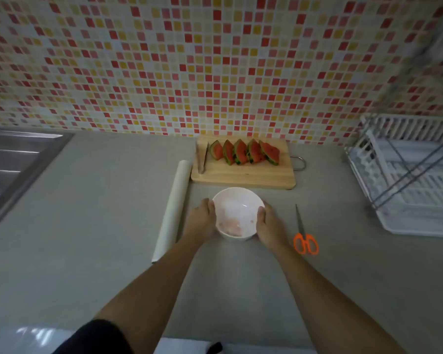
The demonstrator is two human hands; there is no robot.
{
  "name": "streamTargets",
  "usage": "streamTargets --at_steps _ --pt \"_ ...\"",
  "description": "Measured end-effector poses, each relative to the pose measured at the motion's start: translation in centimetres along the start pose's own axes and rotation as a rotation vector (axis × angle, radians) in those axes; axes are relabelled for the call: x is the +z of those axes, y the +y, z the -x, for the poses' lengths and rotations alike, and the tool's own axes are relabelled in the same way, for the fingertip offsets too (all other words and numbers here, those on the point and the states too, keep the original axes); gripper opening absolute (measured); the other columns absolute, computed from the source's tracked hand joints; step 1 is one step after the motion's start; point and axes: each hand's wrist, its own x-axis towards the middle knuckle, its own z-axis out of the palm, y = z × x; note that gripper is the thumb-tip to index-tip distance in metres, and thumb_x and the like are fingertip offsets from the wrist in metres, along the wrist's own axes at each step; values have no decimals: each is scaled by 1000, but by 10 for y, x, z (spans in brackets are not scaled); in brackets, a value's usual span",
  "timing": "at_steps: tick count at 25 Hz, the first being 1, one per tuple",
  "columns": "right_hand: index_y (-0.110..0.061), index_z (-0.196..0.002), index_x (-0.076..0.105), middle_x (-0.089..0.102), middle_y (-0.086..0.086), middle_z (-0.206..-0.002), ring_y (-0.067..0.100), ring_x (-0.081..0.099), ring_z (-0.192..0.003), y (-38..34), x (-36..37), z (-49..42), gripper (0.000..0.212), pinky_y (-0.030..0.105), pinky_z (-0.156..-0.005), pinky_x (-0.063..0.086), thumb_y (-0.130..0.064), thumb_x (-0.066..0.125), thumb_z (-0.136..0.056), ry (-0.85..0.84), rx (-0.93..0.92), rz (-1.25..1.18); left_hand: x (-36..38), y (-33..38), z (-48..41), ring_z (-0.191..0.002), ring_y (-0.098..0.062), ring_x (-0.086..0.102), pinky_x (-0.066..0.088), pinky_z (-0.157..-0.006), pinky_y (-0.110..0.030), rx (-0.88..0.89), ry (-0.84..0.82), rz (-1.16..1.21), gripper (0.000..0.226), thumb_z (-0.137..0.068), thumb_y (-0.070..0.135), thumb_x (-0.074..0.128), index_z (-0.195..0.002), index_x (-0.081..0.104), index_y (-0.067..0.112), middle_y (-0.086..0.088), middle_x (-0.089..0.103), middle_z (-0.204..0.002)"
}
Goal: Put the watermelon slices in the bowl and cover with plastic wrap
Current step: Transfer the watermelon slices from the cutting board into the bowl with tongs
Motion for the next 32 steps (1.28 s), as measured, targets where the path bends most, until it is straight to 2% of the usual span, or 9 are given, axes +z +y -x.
streamTargets --at_steps 4,6,9,12,15,17,23,28,32 --pt "-13 -126 50 63 15 -111 27 59 -84 2 12 0 38 15 -63 40 -28 26 -100 113 59 -117 12 -8 -5 -102 -41 60 45 -82 -39 -45 50 70 40 -104 24 26 -113 55 -2 -28 64 -111" --pt "-12 -122 52 61 12 -100 12 49 -63 1 12 -2 37 2 -43 35 -27 26 -100 124 80 -166 12 -9 -7 -102 -40 60 45 -81 -38 -25 44 92 38 -104 23 27 -111 55 -2 -28 64 -110" --pt "-11 -116 54 55 6 -90 -3 43 -59 3 13 -4 36 0 -39 33 -26 26 -100 135 85 -166 12 -13 -11 -101 -39 60 44 -79 -37 -12 32 119 38 -104 22 27 -110 55 -2 -27 64 -110" --pt "-13 -112 54 56 5 -89 2 50 -62 4 14 -3 34 7 -43 42 -27 26 -100 139 86 -183 15 -14 -9 -99 -38 60 38 -73 -32 -11 48 125 37 -104 22 27 -109 55 -1 -26 65 -108" --pt "-16 -109 54 59 6 -92 25 61 -77 7 14 -7 33 45 -63 58 -31 26 -99 110 88 -198 17 -15 -9 -98 -35 59 38 -73 -32 -40 59 180 36 -103 24 28 -110 57 3 -22 65 -107" --pt "-18 -113 54 59 6 -94 32 62 -89 6 10 -15 35 54 -69 56 -33 26 -98 101 95 -178 17 -14 -17 -96 -31 58 37 -74 -30 -46 40 200 37 -103 26 29 -110 58 5 -16 65 -105" --pt "-19 -120 53 60 3 -97 28 60 -92 0 1 -47 38 54 -75 54 -33 25 -98 129 99 -181 25 -1 -57 -87 -20 51 34 -73 -25 -22 39 159 40 -104 29 28 -114 59 7 -8 62 -100" --pt "-22 -116 54 61 -1 -93 24 61 -85 10 6 -61 38 50 -70 57 -38 25 -97 141 121 -183 25 2 -69 -95 -30 63 44 -76 -30 69 30 93 41 -103 33 27 -116 60 11 -12 68 -105" --pt "-20 -117 55 59 -8 -90 14 57 -81 17 9 -65 40 27 -65 50 -39 24 -98 132 106 -193 -9 14 -115 -94 -39 61 48 -78 -44 126 253 -177 38 -99 34 39 -121 55 6 -21 65 -105"
